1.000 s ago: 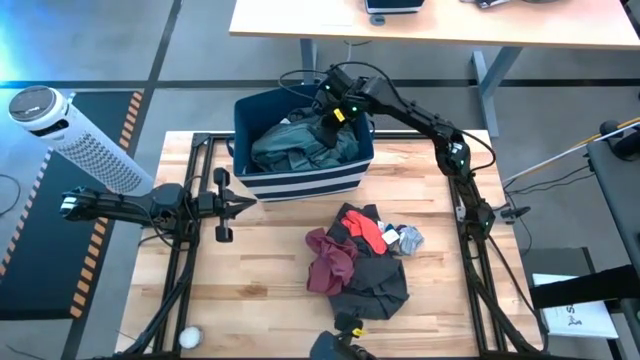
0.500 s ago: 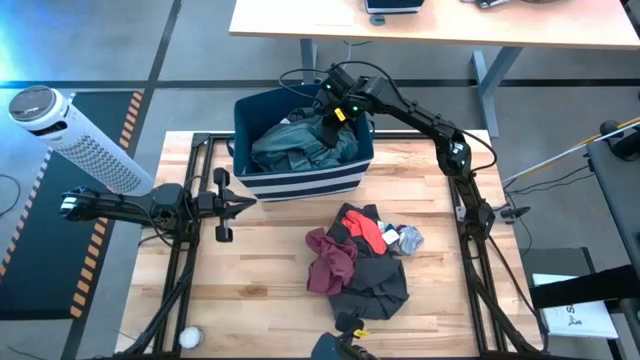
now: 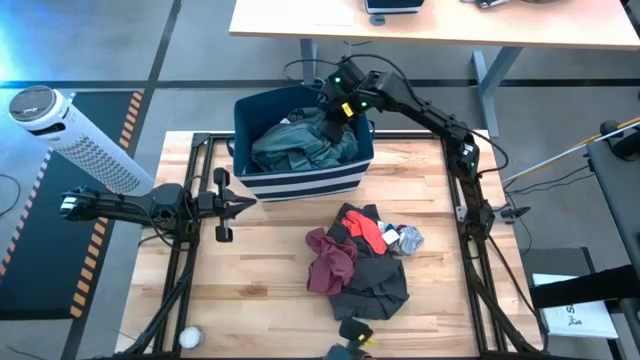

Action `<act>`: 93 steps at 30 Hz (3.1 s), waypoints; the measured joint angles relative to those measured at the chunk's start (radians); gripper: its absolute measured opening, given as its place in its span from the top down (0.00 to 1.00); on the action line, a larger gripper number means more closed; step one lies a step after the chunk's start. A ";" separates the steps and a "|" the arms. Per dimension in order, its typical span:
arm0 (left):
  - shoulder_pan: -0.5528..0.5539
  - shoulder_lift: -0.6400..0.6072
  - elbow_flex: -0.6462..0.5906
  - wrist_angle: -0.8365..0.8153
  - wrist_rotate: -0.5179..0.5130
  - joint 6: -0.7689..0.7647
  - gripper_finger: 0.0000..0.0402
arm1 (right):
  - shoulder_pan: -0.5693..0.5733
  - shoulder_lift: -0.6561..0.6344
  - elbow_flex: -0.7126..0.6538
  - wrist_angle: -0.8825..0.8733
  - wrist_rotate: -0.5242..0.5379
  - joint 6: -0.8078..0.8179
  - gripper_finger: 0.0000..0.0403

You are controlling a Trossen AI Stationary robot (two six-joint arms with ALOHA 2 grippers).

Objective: Sort clothes
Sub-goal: Put the red garment into the blue laundry organizer

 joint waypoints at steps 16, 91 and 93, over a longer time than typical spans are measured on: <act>0.000 0.000 0.000 0.002 0.000 0.000 1.00 | 0.004 -0.268 0.001 0.061 0.027 -0.041 1.00; 0.000 0.000 0.000 0.004 0.000 -0.007 1.00 | 0.449 -0.488 -0.397 -0.226 -0.107 0.102 1.00; 0.000 0.000 0.000 0.004 0.000 -0.007 1.00 | 0.485 -0.488 -0.464 -0.166 -0.107 0.102 1.00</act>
